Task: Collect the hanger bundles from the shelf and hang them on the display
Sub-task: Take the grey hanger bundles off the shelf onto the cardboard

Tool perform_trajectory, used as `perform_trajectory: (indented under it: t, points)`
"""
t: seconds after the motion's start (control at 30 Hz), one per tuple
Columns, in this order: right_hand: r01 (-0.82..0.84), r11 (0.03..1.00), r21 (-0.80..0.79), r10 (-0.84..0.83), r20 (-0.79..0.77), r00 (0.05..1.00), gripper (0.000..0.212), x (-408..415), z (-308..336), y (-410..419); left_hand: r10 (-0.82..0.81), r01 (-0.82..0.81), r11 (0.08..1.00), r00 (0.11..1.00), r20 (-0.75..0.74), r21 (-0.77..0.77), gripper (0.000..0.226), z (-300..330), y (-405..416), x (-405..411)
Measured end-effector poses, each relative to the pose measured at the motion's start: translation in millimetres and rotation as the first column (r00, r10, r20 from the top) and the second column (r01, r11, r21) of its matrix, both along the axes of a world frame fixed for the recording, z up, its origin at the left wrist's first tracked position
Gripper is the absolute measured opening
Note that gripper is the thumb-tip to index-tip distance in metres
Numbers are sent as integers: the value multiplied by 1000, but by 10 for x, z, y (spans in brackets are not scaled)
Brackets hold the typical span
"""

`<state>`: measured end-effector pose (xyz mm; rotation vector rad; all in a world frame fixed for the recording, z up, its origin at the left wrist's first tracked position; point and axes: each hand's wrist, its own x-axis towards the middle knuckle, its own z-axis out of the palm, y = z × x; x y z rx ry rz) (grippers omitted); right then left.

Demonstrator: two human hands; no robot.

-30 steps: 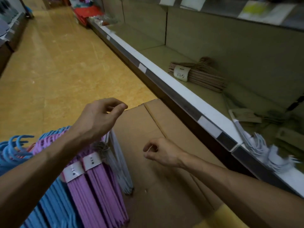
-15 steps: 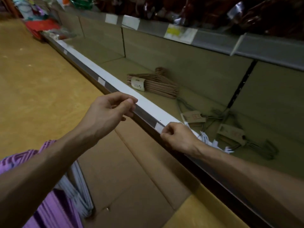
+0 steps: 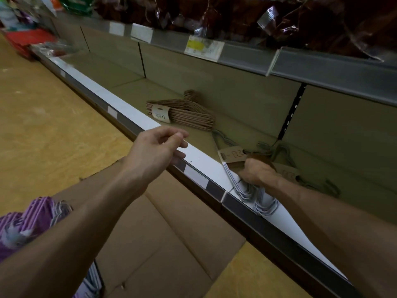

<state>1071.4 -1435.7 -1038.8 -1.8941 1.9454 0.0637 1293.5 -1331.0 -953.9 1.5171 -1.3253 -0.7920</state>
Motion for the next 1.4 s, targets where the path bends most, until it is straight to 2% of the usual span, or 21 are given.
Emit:
perform_trajectory:
  t: [0.1, 0.13, 0.2, 0.23, 0.27, 0.33, 0.4, 0.47, 0.53, 0.6, 0.7, 0.83, 0.97, 1.03, 1.17, 1.3, 1.4]
  points:
    - [139, 990, 3, -138, 170, 976, 20, 29, 50, -25, 12, -12, 1000, 1000, 17, 22, 21, -69, 33, 26]
    - [204, 979, 15, -199, 299, 933, 18, 10, 35, -61, 16, -17, 1000, 1000, 21, 27, 21, -76, 40, 42]
    - [277, 954, 113, -291, 561, 775, 17, -38, 35, -79, 23, -23, 999, 1000, 10, 32, 21, -72, 51, 80]
    - [276, 945, 177, -324, 624, 711, 20, -65, 28, -62, 25, -25, 999, 1000, 6, 31, 21, -68, 57, 97]
    - [282, 939, 198, -341, 644, 684, 23, -95, -8, -55, 26, -26, 999, 1000, 4, 28, 21, -66, 64, 112]
    - [335, 926, 175, -373, 570, 732, 16, -125, -46, 2, 27, -27, 999, 1000, 10, 28, 21, -73, 74, 135]
    - [395, 910, 125, -406, 456, 792, 35, -155, -94, 41, 30, -30, 999, 999, 20, 35, 21, -86, 78, 160]
    - [409, 909, 84, -398, 468, 789, 52, -159, -110, 78, 30, -32, 999, 999, 28, 42, 20, -97, 87, 191]
    - [407, 913, 29, -369, 485, 793, 51, -147, -84, 139, 43, -44, 998, 999, 23, 49, 19, -98, 99, 223]
    - [363, 931, -45, -273, 574, 772, 45, -90, -18, 204, 67, -68, 996, 998, 10, 61, 20, -91, 117, 261]
    - [304, 942, -140, -101, 747, 657, 30, 72, 72, 276, 117, -116, 989, 993, -13, 87, 26, -59, 139, 339]
    - [228, 970, -81, -38, 880, 473, 14, 409, 154, 363, 242, -216, 961, 959, -150, 171, 40, 2, 192, 517]
    - [79, 996, -43, 14, 944, 330, 30, 778, 261, 535, 337, -274, 937, 876, -346, 218, 58, 109, 336, 755]
    - [3, 1000, -5, 4, 966, 259, 35, 964, 317, 622, 360, -300, 933, 813, -458, 201, 56, 200, 441, 842]
    - [-210, 970, 119, -87, 984, 157, 41, 1364, 391, 806, 321, -388, 920, 671, -668, 52, 40, 407, 692, 981]
    - [-389, 906, 170, -140, 985, 105, 35, 1762, 327, 1014, 291, -468, 882, 629, -721, -53, 39, 482, 897, 1178]
    - [-489, 853, 185, -163, 983, 87, 33, 2012, 269, 1144, 295, -511, 857, 596, -747, -70, 55, 473, 989, 1332]
